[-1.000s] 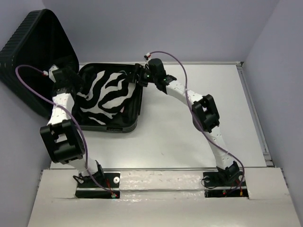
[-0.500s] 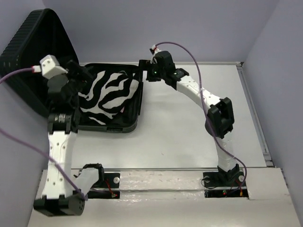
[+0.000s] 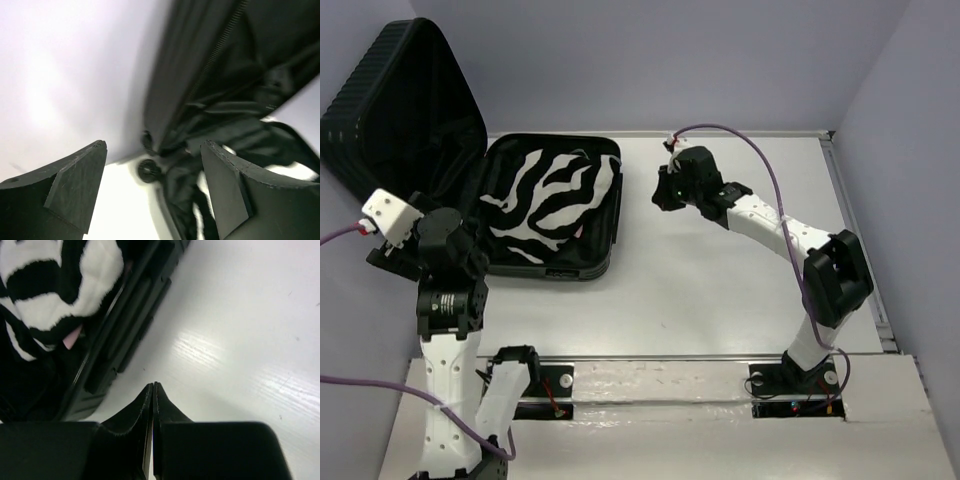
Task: Pack the luggage
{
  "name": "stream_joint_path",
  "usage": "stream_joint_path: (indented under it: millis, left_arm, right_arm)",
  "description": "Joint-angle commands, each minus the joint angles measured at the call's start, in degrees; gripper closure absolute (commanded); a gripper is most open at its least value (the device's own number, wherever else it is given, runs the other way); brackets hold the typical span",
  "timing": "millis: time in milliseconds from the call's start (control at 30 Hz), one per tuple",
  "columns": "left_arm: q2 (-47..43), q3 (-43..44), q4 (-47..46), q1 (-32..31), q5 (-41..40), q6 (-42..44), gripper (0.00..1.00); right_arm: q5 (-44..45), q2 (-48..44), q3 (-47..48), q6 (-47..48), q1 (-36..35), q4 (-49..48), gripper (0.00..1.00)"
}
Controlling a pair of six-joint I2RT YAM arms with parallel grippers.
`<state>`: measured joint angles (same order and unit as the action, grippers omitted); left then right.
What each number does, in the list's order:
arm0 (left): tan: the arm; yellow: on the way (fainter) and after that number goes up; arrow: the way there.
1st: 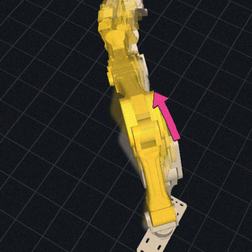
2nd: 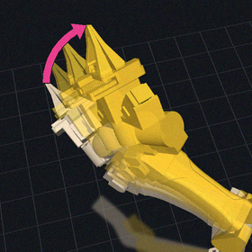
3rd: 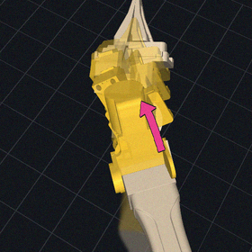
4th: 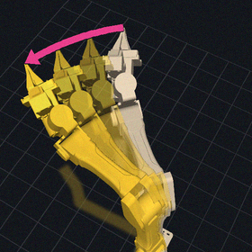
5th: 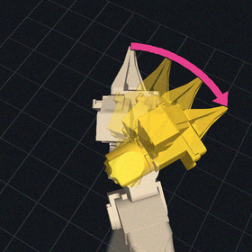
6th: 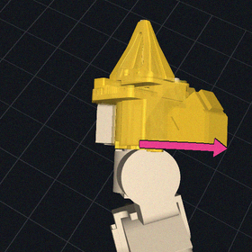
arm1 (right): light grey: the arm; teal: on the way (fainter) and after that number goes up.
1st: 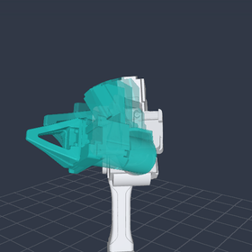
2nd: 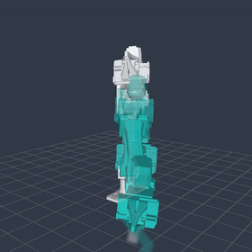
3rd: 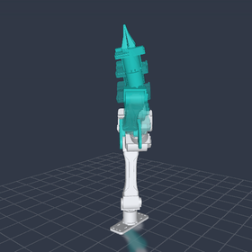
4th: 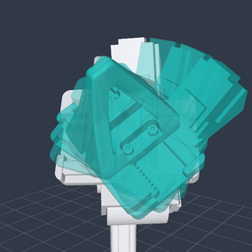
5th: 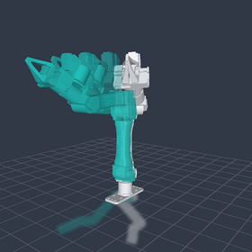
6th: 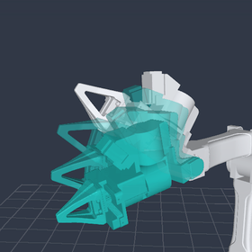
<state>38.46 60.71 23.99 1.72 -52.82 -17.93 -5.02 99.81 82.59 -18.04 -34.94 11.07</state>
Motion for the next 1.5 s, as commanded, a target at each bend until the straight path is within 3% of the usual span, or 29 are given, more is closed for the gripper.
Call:
stream_joint_path:
  millis: [0,100,333,500,667,767,800,833,967,1100,1233,1333,1467]
  left_arm:
    - [7.14,3.97,-3.93,2.32,-11.34,5.00,0.14]
    - [13.03,6.69,-4.21,4.87,-11.35,5.89,0.14]
    - [23.58,10.92,-6.67,8.48,-14.15,8.26,0.16]
    - [26.84,11.27,-11.05,9.71,-16.61,11.59,0.23]
    - [30.71,13.73,-13.96,9.80,-15.56,13.54,0.44]
    - [31.07,13.56,-15.02,9.80,-15.12,13.54,0.71]
    - [30.80,13.30,-15.98,9.80,-14.34,13.45,0.92]
    - [30.54,12.60,-16.34,9.80,-13.98,13.45,0.94]
    - [27.21,10.58,-16.96,9.19,-10.04,11.53,0.94]
    - [21.93,6.01,-19.32,4.63,-7.92,12.04,0.94]
    - [17.54,1.27,-22.49,0.93,-8.01,13.54,0.94]
    - [14.81,1.08,-22.67,-0.22,-6.60,13.28,0.94]
    - [13.75,2.31,-21.62,-1.45,-5.46,12.49,0.94]
  right_arm:
    - [-7.26,-1.37,-4.27,0.91,0.92,-8.25,0.93]
    - [-9.48,-1.20,-4.28,0.99,1.45,-8.70,0.82]
    - [-12.12,0.03,-4.28,0.64,1.45,-9.40,0.86]
    - [-13.52,1.17,-4.01,0.55,1.45,-9.49,0.86]
    - [-18.44,1.88,-3.22,0.11,1.45,-9.49,0.78]
    - [-18.98,2.14,-2.00,-0.06,1.45,-9.49,0.75]
    - [-19.24,2.67,-1.29,-0.15,1.45,-9.49,0.77]
    - [-19.24,3.19,-0.42,-0.24,1.45,-9.31,0.85]
    - [-19.86,7.06,4.50,-1.82,1.45,-8.70,0.88]
    - [-19.95,11.96,11.88,-3.66,1.45,-8.96,0.80]
    - [-16.44,19.70,23.98,-3.84,1.45,-6.68,0.80]
    - [-14.76,27.87,34.52,-3.14,1.45,-0.02,0.82]
    - [-11.60,36.30,43.50,-3.05,0.40,1.93,0.82]
